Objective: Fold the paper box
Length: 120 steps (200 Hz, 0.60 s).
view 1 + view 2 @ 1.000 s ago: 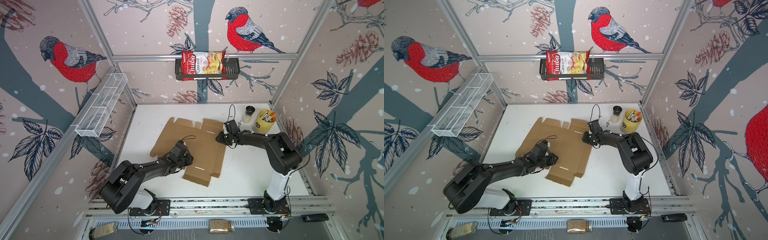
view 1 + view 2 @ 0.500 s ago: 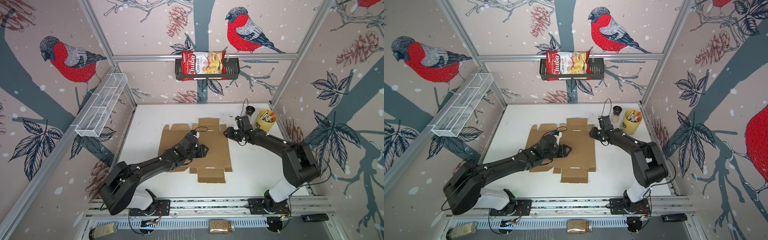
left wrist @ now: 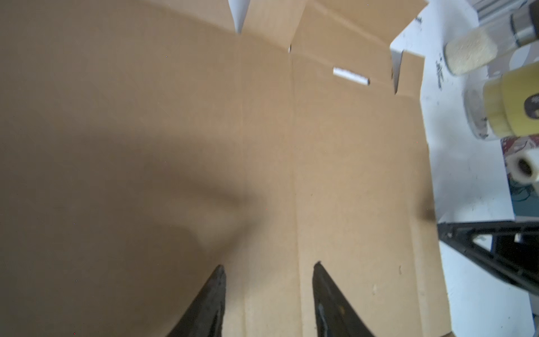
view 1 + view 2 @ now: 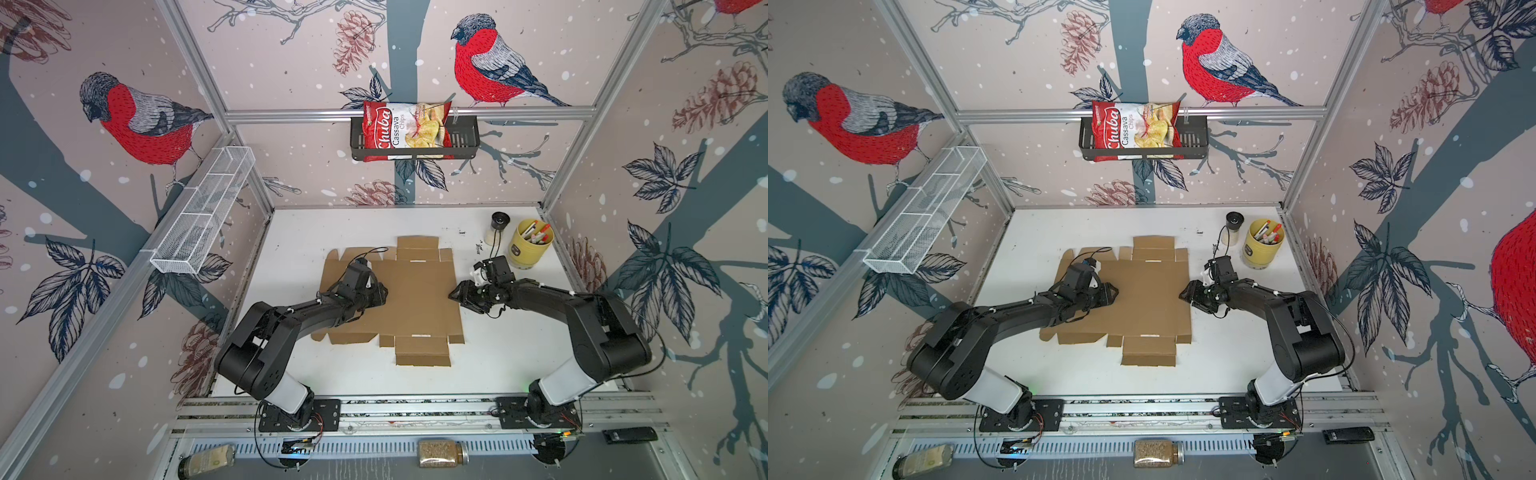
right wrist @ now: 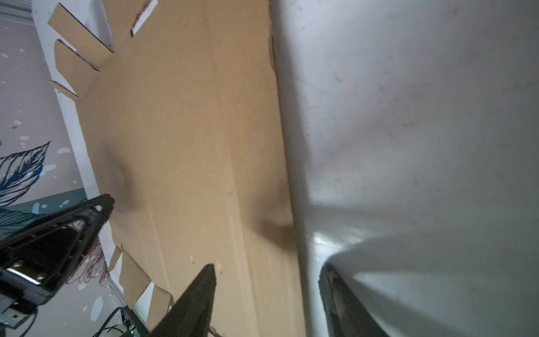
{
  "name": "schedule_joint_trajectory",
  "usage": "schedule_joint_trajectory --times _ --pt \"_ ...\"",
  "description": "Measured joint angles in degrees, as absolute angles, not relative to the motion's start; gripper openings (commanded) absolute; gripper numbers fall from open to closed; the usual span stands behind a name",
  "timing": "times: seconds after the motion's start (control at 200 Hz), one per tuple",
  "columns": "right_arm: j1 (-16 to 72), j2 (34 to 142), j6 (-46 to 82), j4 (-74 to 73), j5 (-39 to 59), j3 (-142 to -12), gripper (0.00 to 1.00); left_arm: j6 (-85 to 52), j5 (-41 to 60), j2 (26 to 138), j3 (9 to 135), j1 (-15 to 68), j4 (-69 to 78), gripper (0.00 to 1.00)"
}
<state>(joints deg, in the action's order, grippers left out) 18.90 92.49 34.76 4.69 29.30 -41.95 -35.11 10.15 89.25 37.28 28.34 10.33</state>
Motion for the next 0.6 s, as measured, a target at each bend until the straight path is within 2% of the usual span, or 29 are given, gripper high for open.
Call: schedule_joint_trajectory --times 0.18,0.35,0.6 --pt "18.8 94.2 34.6 2.2 32.0 -42.5 0.56 -35.1 11.6 90.5 33.1 28.2 16.6 0.40" --pt "18.8 91.0 34.6 3.1 34.8 -43.4 0.54 -36.1 12.7 90.5 29.5 28.2 23.5 0.39" --pt "19.2 90.0 34.5 4.8 33.8 -45.3 0.35 -37.7 14.3 90.3 27.2 28.2 27.4 0.38"
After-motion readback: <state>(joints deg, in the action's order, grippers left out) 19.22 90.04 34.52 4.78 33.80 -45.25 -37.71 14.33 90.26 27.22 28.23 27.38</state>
